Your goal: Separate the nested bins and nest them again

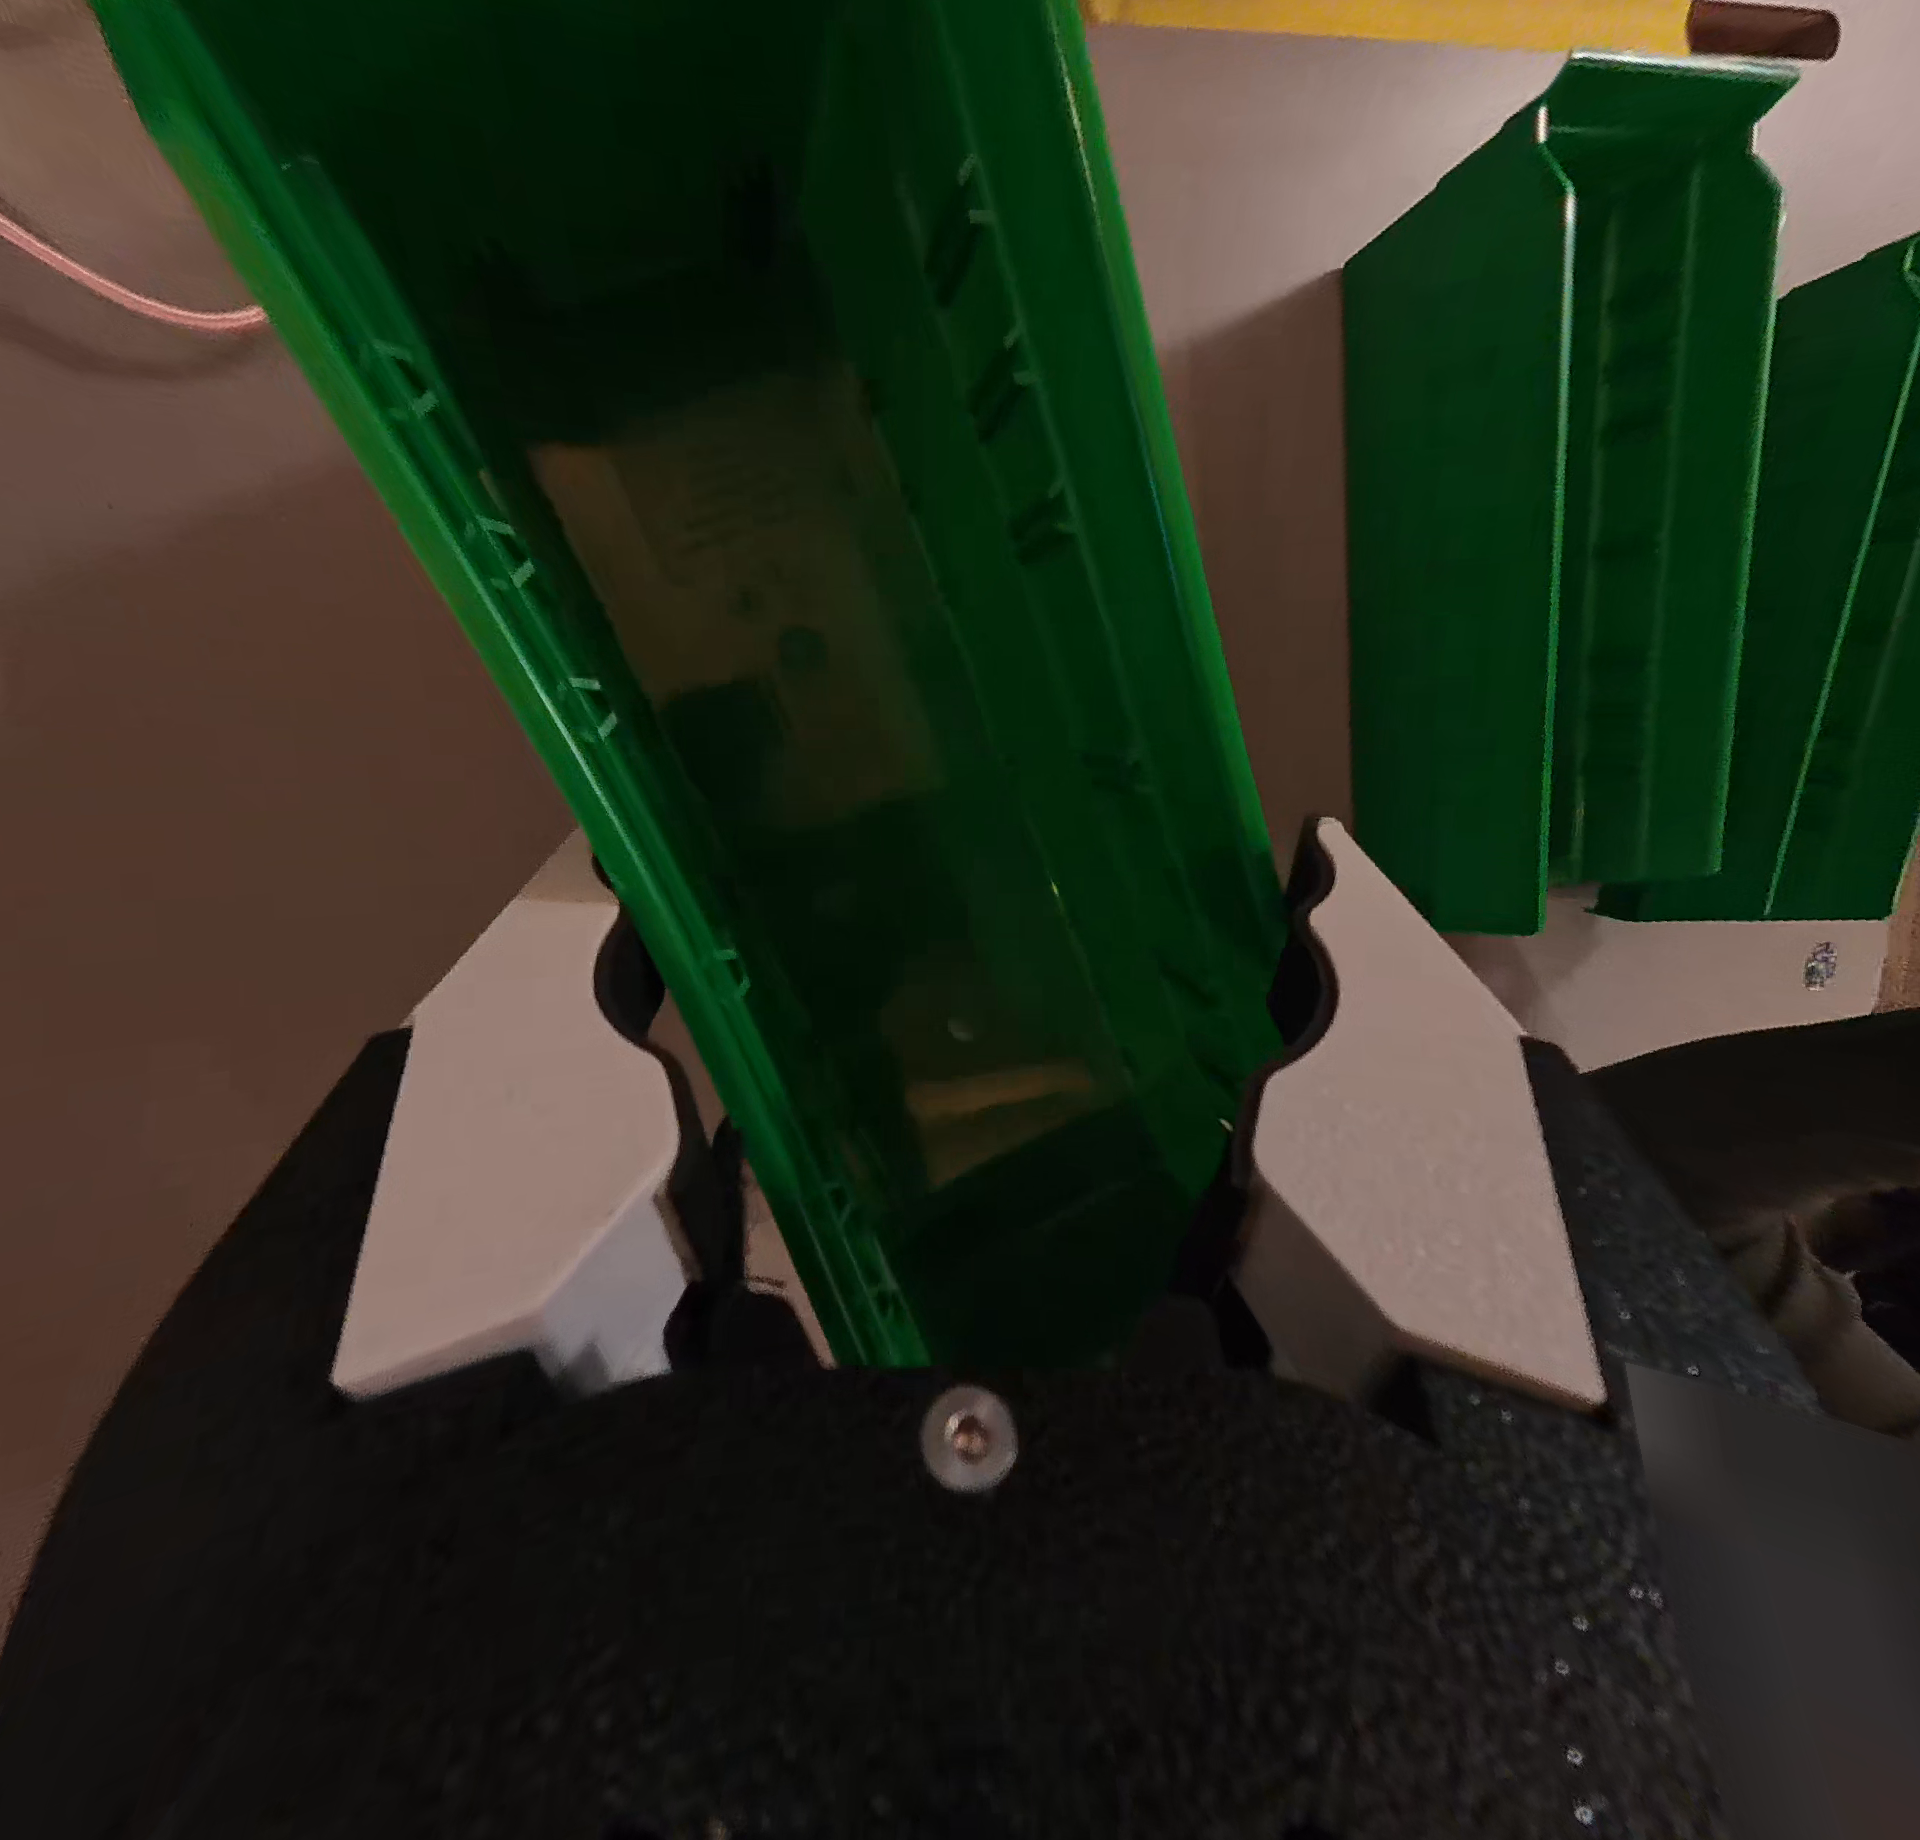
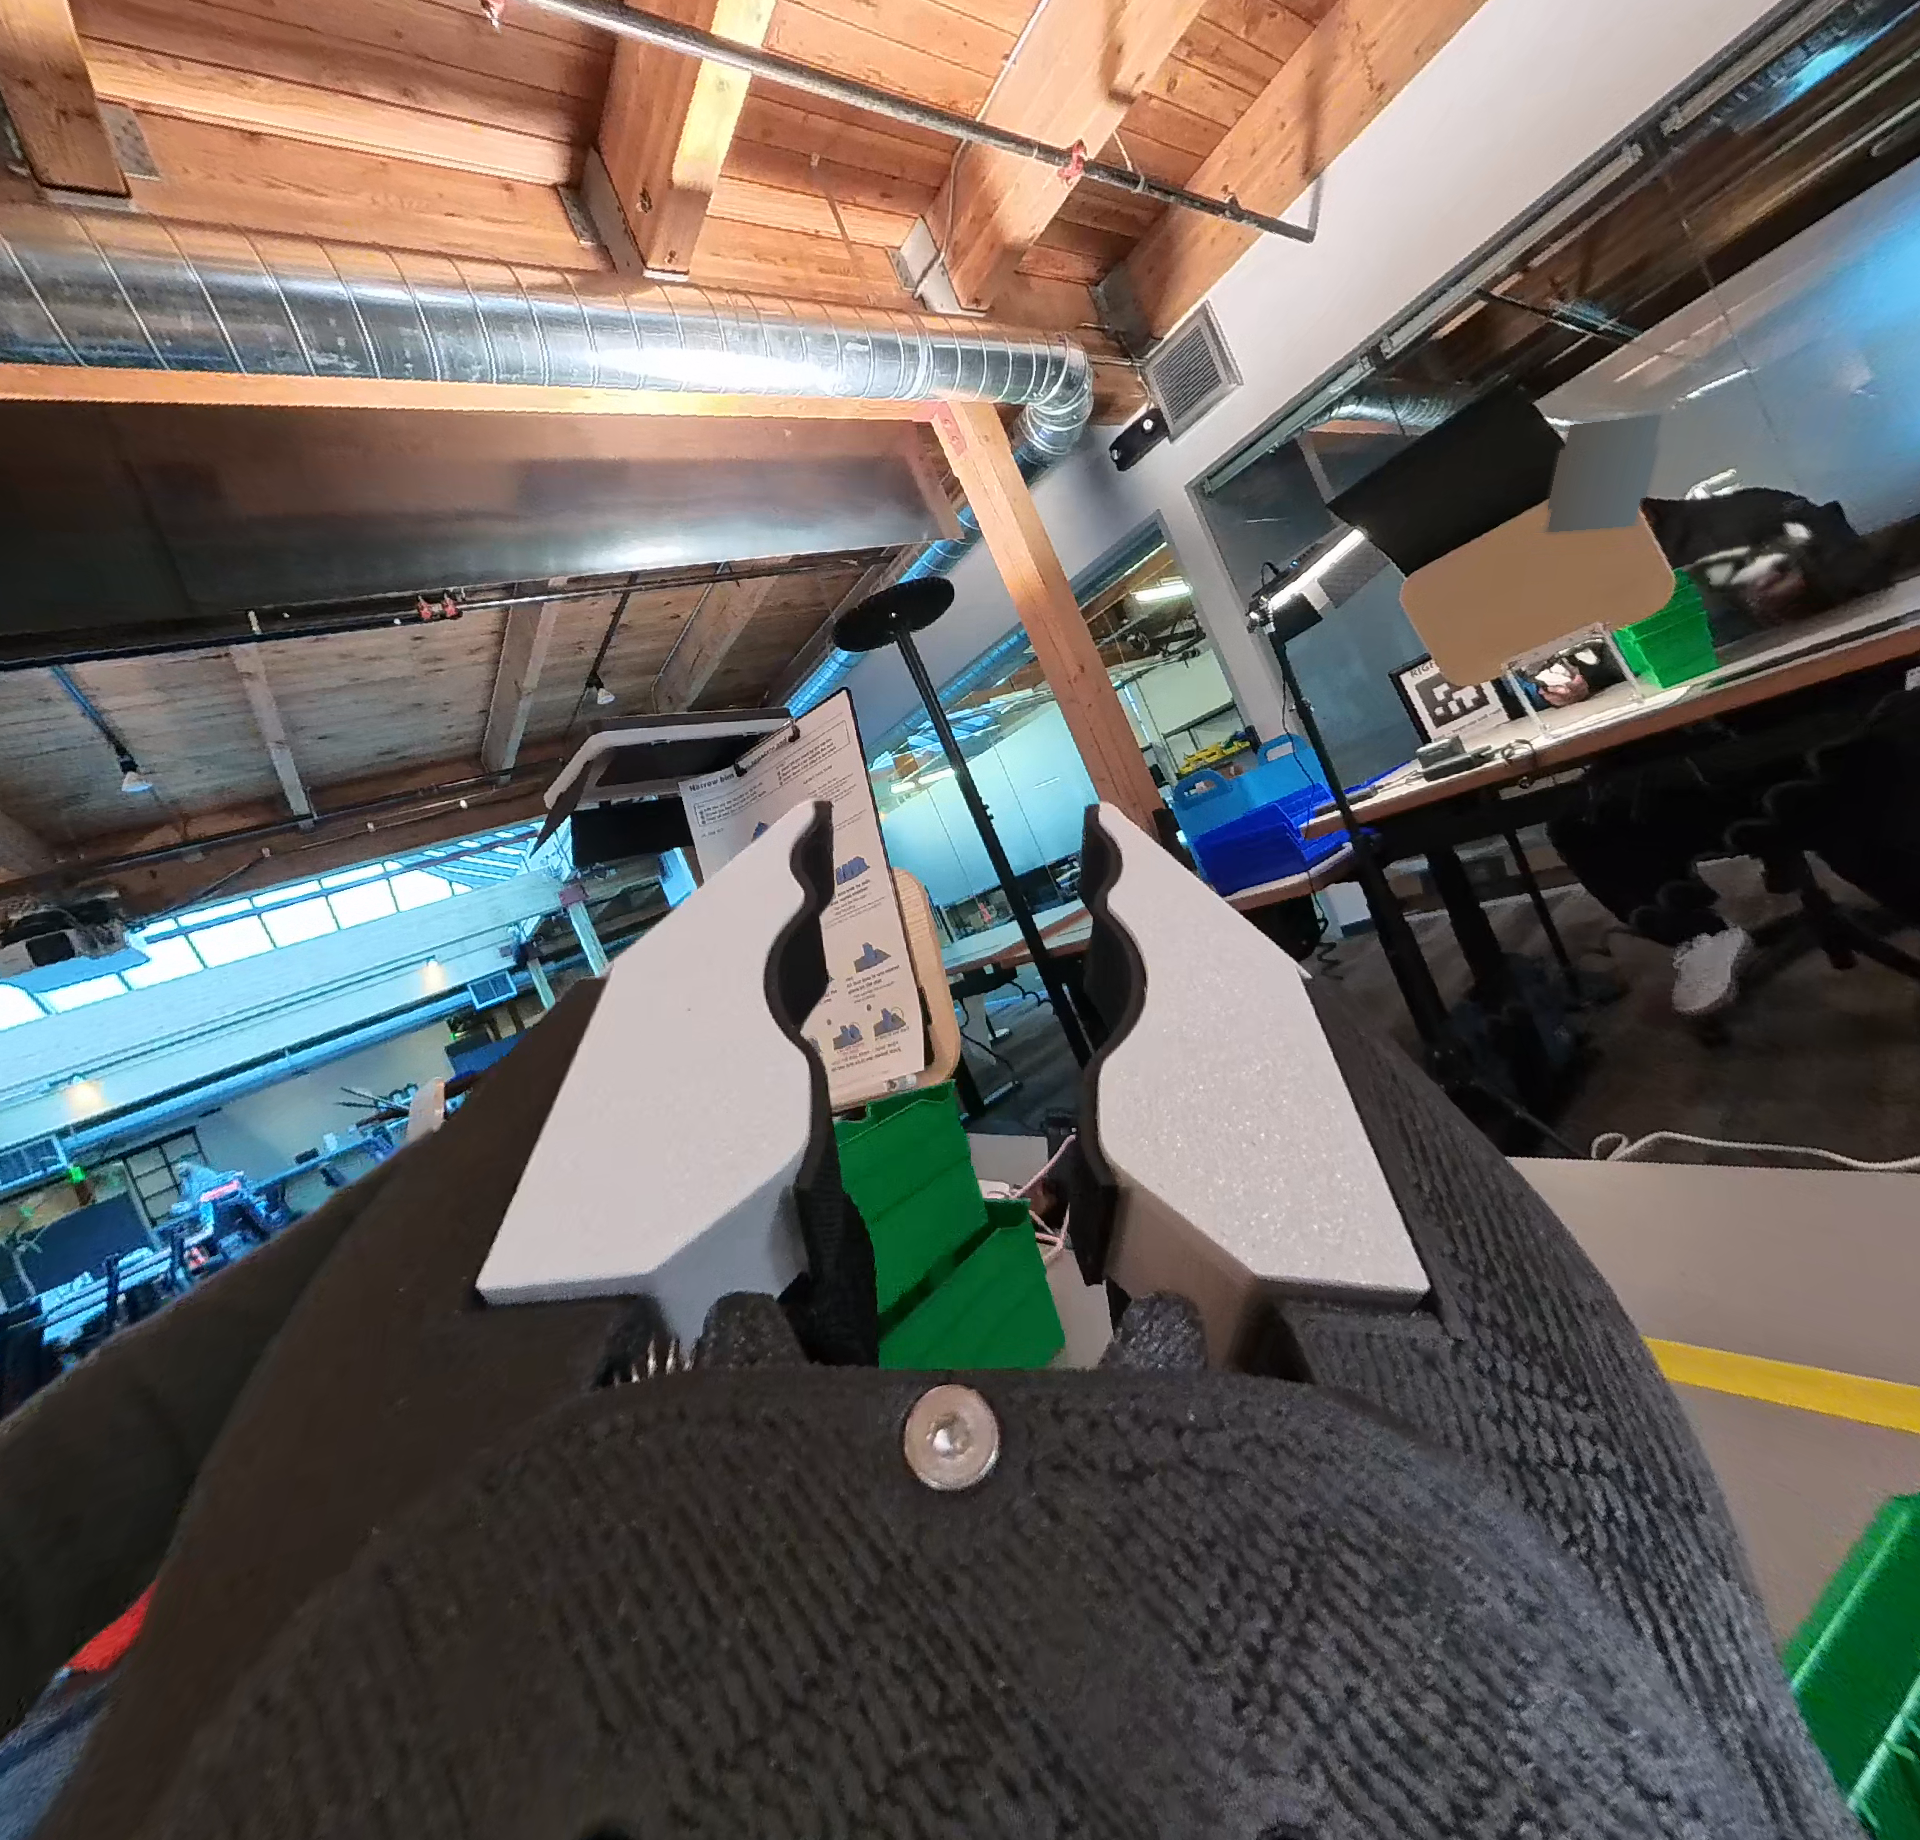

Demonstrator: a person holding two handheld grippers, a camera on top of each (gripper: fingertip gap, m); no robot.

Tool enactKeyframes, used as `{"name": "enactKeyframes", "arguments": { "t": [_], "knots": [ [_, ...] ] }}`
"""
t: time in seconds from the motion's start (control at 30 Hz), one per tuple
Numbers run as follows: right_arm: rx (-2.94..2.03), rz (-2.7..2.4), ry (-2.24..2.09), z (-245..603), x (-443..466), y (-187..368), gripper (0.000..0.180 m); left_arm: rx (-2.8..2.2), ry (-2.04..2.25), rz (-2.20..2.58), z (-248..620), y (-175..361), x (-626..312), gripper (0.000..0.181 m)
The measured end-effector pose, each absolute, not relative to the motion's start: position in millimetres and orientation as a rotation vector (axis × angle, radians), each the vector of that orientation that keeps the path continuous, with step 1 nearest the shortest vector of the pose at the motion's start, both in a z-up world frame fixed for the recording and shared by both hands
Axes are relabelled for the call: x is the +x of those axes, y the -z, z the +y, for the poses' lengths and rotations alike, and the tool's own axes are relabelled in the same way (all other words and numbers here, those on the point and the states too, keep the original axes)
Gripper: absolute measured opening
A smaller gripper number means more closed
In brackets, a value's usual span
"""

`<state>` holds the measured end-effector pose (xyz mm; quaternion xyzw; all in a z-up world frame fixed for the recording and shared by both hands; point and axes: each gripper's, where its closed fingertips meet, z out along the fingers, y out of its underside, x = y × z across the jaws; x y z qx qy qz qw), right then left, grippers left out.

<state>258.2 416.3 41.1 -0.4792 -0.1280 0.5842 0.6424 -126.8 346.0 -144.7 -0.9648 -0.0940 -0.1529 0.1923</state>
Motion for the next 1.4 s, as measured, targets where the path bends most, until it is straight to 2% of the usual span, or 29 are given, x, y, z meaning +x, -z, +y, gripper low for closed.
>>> {"name": "enactKeyframes", "arguments": {
  "t": [0.73,1.1,1.3,1.4],
  "knots": [
    [-1.118,-0.299,-1.329,421,252,-37,0.047,-2.664,0.345,-0.219,359,196,-127,0.122],
    [-1.130,-0.310,-1.326,421,247,-35,0.047,-2.656,0.276,-0.195,361,202,-124,0.124],
    [-1.135,-0.310,-1.327,422,246,-34,0.047,-2.638,0.273,-0.150,360,202,-122,0.131],
    [-1.136,-0.310,-1.328,423,246,-34,0.047,-2.588,0.391,-0.173,362,194,-114,0.130]
  ]
}}
